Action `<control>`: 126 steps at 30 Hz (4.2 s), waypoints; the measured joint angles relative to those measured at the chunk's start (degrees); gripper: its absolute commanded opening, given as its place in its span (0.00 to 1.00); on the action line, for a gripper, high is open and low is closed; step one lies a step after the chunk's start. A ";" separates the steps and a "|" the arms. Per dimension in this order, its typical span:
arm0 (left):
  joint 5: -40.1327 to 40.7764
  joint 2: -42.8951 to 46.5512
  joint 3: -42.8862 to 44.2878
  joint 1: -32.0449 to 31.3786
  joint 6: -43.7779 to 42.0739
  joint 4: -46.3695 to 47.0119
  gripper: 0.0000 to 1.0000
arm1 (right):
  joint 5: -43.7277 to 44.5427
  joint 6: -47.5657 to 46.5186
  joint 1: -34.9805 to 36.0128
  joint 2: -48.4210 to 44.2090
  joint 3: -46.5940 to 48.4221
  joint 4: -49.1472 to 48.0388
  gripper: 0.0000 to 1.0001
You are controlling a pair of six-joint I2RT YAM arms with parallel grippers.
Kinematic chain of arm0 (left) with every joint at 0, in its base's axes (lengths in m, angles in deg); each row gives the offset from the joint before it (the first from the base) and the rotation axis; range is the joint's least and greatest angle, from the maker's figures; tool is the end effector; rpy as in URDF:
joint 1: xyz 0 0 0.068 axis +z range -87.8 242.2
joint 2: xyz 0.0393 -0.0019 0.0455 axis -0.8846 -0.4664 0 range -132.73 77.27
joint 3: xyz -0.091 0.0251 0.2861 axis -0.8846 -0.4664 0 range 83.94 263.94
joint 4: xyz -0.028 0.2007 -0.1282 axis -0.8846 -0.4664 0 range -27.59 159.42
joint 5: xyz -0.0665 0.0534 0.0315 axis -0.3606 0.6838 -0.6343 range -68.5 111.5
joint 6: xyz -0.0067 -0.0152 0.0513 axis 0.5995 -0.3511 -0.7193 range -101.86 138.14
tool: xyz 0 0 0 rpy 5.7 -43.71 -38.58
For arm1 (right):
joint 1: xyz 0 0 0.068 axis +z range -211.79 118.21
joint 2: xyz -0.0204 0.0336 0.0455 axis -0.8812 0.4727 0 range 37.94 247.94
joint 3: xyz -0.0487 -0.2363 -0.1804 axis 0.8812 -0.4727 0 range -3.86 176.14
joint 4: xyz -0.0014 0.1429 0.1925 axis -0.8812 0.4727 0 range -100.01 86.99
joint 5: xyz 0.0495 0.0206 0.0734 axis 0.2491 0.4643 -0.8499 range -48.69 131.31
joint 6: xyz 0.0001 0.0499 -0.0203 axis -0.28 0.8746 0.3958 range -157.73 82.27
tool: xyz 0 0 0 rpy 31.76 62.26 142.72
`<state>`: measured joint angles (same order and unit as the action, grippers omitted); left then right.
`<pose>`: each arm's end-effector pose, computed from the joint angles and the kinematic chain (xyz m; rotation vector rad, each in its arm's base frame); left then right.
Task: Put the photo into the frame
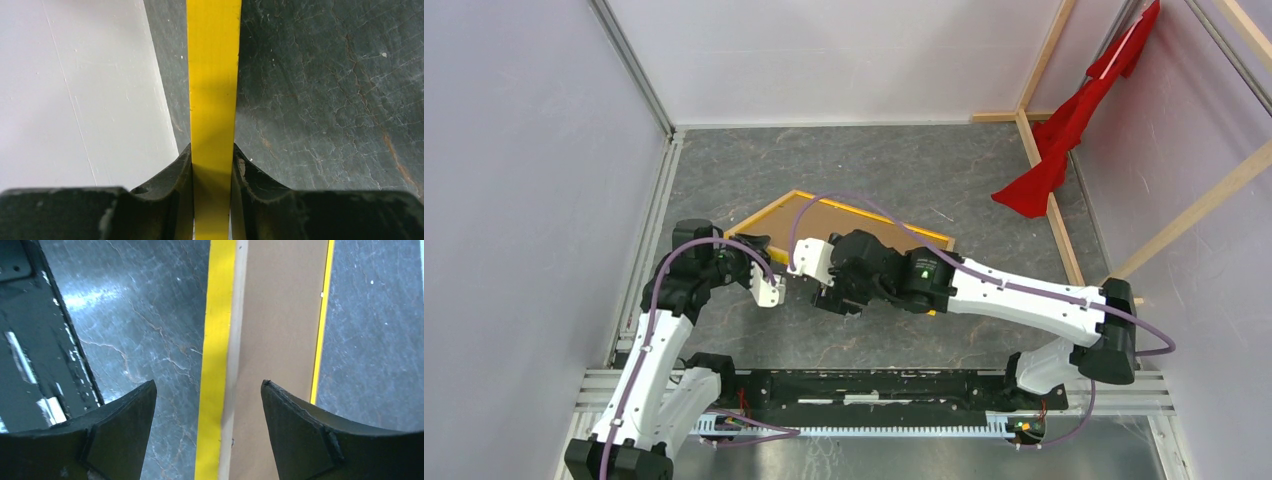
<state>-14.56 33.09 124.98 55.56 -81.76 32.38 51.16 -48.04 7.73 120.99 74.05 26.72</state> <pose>0.1097 -0.0338 0.2993 1.8772 1.0038 0.2400 0.1078 0.2712 0.3718 -1.4139 1.8287 0.3367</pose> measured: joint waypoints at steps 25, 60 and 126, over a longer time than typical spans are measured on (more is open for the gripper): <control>-0.20 -0.79 4.46 -0.24 13.27 3.72 1.00 | 26.40 -9.53 4.09 1.14 -8.48 -9.35 0.09; 5.31 -25.53 37.05 3.87 63.73 -2.23 1.00 | -33.66 32.87 -60.26 20.83 29.31 -3.96 0.00; 11.98 -42.14 -21.70 14.93 98.51 82.55 1.00 | 41.64 8.98 -55.47 -6.32 -73.42 -90.36 0.98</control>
<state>-2.58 -9.05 103.27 70.49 16.75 114.93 92.80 -39.05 -47.75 114.67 0.63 -63.63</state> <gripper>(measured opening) 0.997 0.979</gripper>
